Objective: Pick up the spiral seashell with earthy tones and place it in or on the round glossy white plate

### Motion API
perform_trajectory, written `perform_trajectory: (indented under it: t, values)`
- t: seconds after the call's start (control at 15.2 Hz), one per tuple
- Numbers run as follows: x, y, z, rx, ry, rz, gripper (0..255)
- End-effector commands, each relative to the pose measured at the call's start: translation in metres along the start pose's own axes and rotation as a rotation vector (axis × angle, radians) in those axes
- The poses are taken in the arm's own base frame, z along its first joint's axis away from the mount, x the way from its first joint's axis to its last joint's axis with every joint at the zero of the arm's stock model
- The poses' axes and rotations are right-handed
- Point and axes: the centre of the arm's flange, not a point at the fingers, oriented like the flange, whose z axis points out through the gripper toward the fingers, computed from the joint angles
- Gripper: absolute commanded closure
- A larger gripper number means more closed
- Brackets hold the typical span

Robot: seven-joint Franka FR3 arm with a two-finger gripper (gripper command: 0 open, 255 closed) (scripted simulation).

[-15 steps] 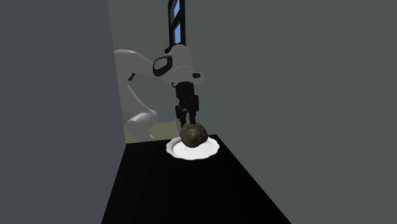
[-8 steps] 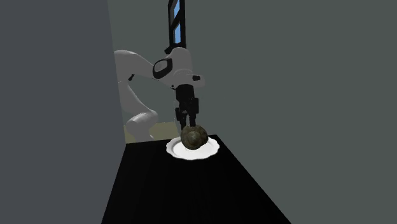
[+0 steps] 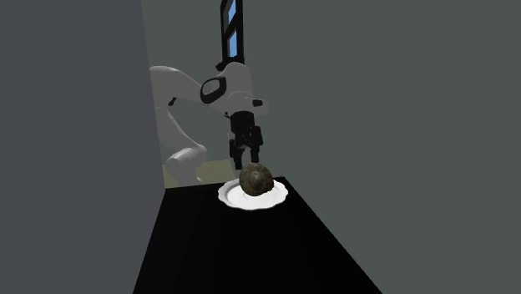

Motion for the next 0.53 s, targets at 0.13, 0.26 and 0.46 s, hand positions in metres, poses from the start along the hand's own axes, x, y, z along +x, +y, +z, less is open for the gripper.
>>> perform_trajectory:
  t: [0.13,0.26,0.46]
  values:
    - [0.0,0.0,-0.04,0.0,0.0,0.0,0]
    - [0.0,0.0,-0.05,0.0,0.0,0.0,0]
    - [0.0,0.0,-0.05,0.0,0.0,0.0,0]
